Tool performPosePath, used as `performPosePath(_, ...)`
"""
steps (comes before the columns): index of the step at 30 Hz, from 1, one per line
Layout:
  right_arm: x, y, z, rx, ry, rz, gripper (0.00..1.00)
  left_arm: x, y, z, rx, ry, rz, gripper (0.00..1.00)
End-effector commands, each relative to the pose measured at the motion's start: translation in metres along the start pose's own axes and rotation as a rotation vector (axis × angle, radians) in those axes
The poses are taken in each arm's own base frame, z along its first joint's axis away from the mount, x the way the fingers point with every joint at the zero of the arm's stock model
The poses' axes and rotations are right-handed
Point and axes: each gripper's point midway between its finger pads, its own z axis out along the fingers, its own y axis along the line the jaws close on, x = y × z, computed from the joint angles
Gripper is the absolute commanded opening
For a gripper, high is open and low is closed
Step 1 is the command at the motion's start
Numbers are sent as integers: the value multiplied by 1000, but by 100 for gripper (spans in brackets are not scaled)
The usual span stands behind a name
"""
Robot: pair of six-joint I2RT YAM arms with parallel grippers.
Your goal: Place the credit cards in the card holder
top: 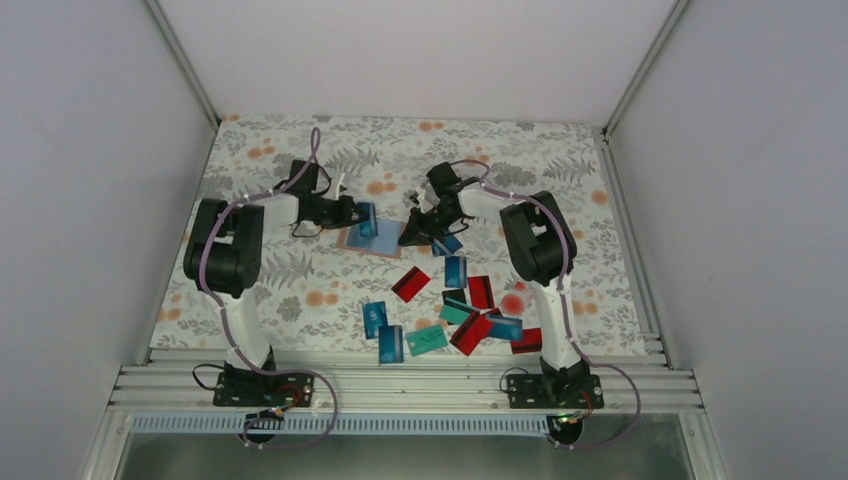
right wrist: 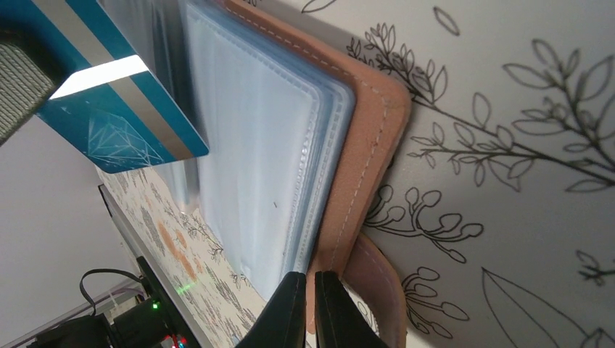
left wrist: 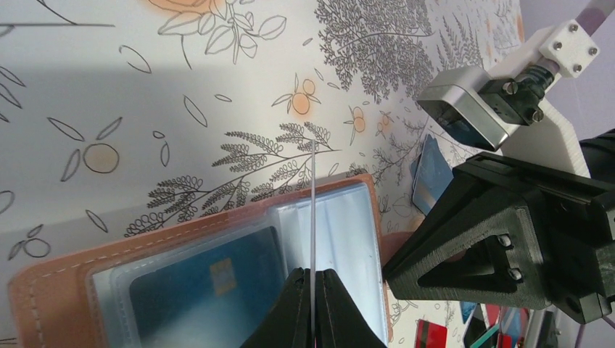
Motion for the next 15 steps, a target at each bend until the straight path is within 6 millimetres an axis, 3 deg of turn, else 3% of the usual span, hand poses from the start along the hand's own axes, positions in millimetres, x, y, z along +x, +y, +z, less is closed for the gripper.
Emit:
performPosePath(1, -2, -12, 2, 18, 5, 11, 4, 10, -2, 7, 53, 31, 13, 2)
performPosePath(15, -1, -12, 4, 2, 7, 21, 4, 33, -1, 21, 66, 117, -50, 2)
